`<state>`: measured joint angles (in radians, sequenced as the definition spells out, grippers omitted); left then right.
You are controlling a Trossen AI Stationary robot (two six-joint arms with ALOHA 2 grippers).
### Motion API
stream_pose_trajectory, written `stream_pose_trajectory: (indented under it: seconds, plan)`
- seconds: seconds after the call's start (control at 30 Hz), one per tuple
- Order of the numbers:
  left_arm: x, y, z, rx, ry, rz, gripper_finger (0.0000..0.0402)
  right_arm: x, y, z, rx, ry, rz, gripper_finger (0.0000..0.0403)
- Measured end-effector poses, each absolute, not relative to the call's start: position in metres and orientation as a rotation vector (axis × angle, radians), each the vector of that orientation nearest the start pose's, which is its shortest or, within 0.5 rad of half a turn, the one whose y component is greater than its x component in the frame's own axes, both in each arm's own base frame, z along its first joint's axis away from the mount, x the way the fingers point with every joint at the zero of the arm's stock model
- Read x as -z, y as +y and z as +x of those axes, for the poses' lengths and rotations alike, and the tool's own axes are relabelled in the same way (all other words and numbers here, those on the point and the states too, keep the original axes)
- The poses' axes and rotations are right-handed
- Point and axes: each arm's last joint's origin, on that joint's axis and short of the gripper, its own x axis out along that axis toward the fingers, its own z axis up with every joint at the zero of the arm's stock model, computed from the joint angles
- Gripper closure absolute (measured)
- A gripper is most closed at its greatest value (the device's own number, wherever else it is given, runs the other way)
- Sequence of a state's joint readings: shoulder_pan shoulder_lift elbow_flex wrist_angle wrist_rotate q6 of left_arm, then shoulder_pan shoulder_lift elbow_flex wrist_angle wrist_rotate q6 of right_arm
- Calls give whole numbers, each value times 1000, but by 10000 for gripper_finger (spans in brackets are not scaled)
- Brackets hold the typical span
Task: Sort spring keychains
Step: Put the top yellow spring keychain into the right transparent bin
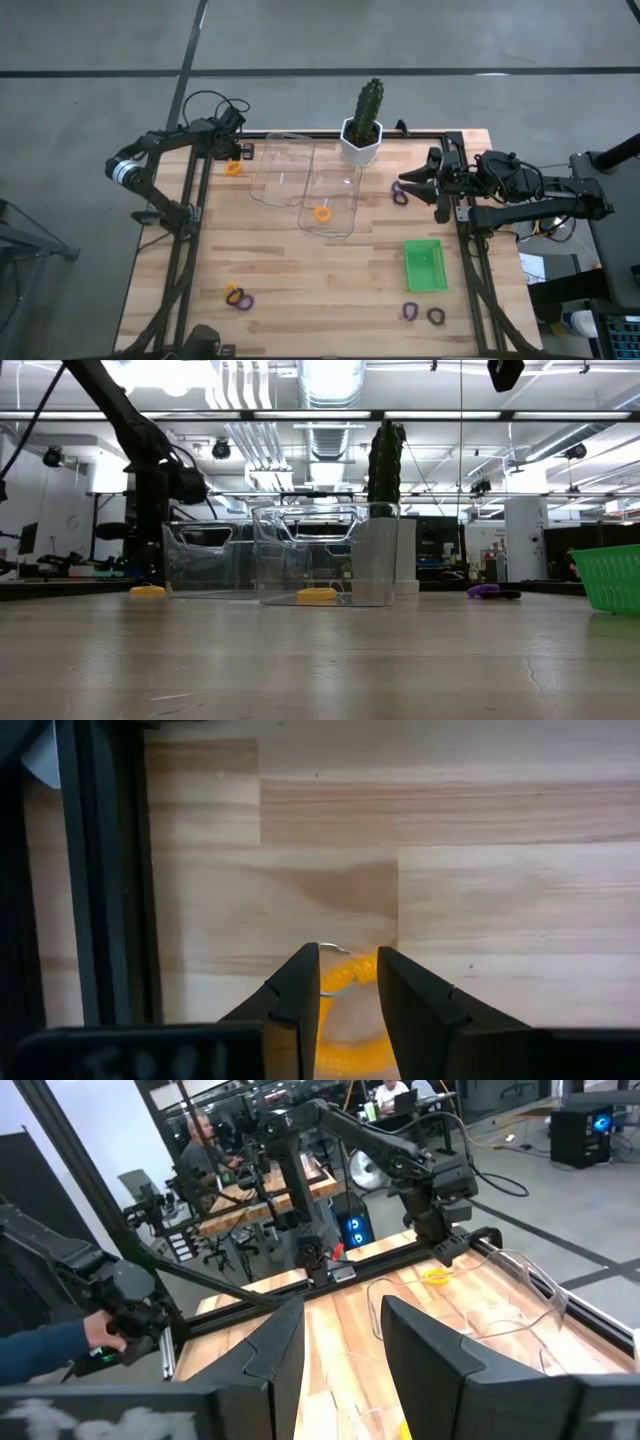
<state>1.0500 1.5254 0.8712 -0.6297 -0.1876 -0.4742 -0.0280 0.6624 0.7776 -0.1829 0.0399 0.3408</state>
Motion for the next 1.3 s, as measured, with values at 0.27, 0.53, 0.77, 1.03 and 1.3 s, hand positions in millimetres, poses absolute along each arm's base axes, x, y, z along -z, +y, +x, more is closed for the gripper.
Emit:
stream_pose_trajectory:
  seconds: [0.27, 0.53, 0.77, 1.03, 1.3]
  plan:
    - [-173, 234, 128, -1331, 1034, -909, 306, -347, -4, 145, 31, 63, 365, 275]
    - [-175, 231, 128, -1209, 1129, -844, 306, -347, -4, 145, 32, 63, 365, 275]
    - [-183, 233, 129, -1099, 1218, -705, 306, -347, -4, 145, 32, 63, 368, 275]
    - [-182, 227, 128, -978, 1345, -603, 306, -347, -4, 145, 32, 63, 374, 275]
    - [-182, 226, 130, -1010, 1412, -487, 306, -347, -4, 145, 33, 62, 379, 275]
